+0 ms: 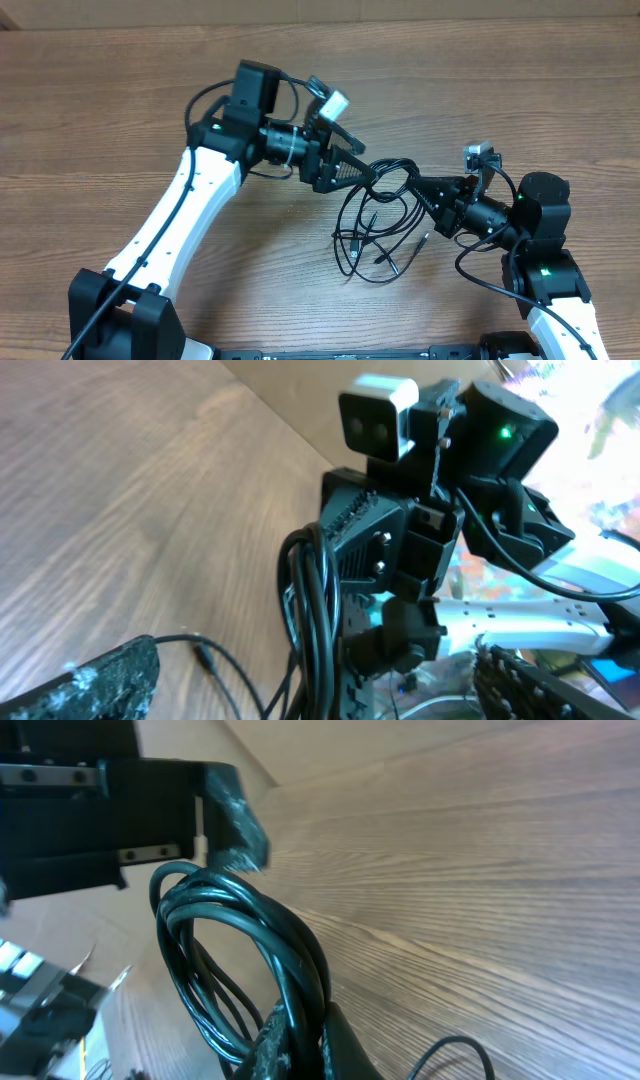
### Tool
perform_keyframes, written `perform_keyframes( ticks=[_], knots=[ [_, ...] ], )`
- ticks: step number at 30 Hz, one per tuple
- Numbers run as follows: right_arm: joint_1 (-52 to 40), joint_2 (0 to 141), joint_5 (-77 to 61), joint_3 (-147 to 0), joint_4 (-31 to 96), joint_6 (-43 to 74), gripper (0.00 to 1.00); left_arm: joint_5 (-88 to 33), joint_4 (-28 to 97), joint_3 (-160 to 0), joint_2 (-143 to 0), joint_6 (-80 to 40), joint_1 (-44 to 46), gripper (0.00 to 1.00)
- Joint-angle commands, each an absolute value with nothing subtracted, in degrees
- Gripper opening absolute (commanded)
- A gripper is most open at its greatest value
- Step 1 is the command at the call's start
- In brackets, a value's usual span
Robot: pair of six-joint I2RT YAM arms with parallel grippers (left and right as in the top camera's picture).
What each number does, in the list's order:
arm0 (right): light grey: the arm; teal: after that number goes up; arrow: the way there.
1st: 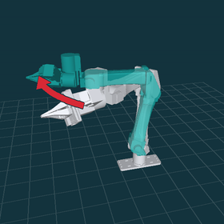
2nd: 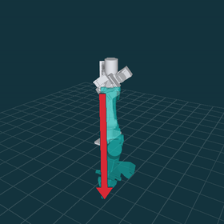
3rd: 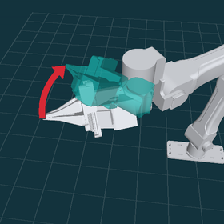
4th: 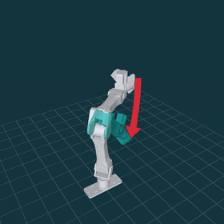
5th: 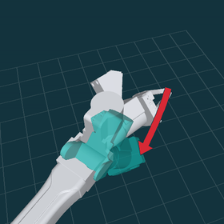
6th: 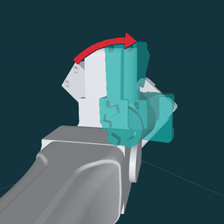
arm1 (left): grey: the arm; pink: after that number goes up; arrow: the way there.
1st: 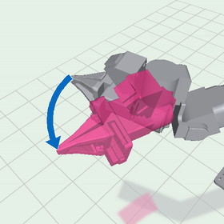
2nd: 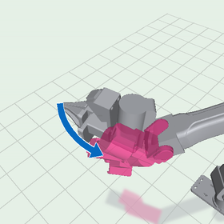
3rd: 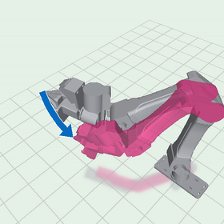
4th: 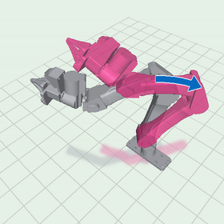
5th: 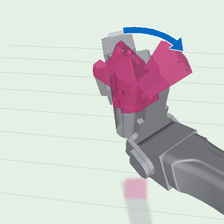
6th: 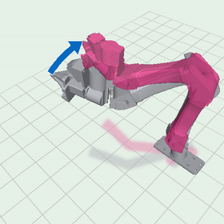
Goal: Untangle cables
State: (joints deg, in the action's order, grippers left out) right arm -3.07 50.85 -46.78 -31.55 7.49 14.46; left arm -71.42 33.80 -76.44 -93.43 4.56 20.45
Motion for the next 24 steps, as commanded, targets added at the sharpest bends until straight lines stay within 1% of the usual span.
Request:
perform_keyframes(
  ticks=[1, 2, 3, 4, 5, 6, 7, 8, 18, 19, 20, 21, 22, 23, 24],
  knots=[
    [-2.9, 50.6, -51.3, -32.3, 6.5, 11.9, 0.04, -72.8, 33.6, -77.5, -91.8, 4.8, 22.5, 0.90],
    [-2.9, 50.6, -51.6, -32.3, 6.3, 11.9, 0.04, -72.6, 33.6, -77.5, -91.8, 4.8, 22.7, 0.77],
    [-2.9, 50.6, -52.1, -32.3, 6.1, 11.9, 0.04, -72.6, 33.6, -77.5, -91.8, 4.7, 22.7, 0.51],
    [-2.9, 50.6, -53.2, -32.3, 5.5, 11.9, 0.04, -72.6, 33.6, -77.5, -91.8, 4.7, 22.7, 0.35],
    [-2.9, 50.6, -53.8, -32.3, 5.1, 11.9, 0.04, -72.6, 33.6, -77.5, -91.8, 4.7, 22.7, 0.29],
    [-2.9, 50.6, -54.4, -32.3, 4.5, 11.9, 0.04, -72.6, 33.6, -77.5, -91.8, 4.7, 22.7, 0.16],
    [-2.9, 50.6, -54.3, -32.3, 4.6, 11.9, 0.04, -72.6, 33.6, -77.5, -91.8, 4.7, 22.7, 0.07],
    [-2.9, 50.6, -54.3, -32.3, 4.6, 11.9, 0.04, -72.6, 33.6, -77.5, -91.8, 4.7, 22.7, 0.04],
    [-2.9, 50.6, -54.3, -32.3, 3.9, 12.2, 0.04, -71.4, 33.8, -77.5, -91.8, 4.7, 23.3, 0.04],
    [-2.9, 50.6, -54.3, -32.3, 3.9, 12.2, 0.12, -69.4, 34.0, -77.5, -91.8, 4.7, 23.5, 0.04],
    [-2.9, 50.6, -54.1, -32.3, 3.9, 12.1, 0.40, -65.9, 34.3, -77.5, -91.8, 4.6, 23.6, 0.04],
    [-2.9, 50.6, -54.0, -32.3, 3.9, 12.1, 0.73, -62.7, 34.6, -77.5, -91.8, 4.3, 23.6, 0.04],
    [-2.9, 50.6, -53.6, -32.3, 3.9, 12.1, 0.95, -58.4, 34.7, -77.5, -91.8, 3.0, 23.6, 0.04],
    [-2.9, 50.6, -52.9, -32.3, 3.9, 12.1, 1.00, -54.8, 34.6, -77.5, -91.8, 1.6, 23.6, 0.04],
    [-2.9, 50.6, -52.2, -32.3, 3.9, 12.2, 1.00, -51.4, 34.4, -77.5, -91.8, 0.4, 23.7, 0.04]
  ],
)
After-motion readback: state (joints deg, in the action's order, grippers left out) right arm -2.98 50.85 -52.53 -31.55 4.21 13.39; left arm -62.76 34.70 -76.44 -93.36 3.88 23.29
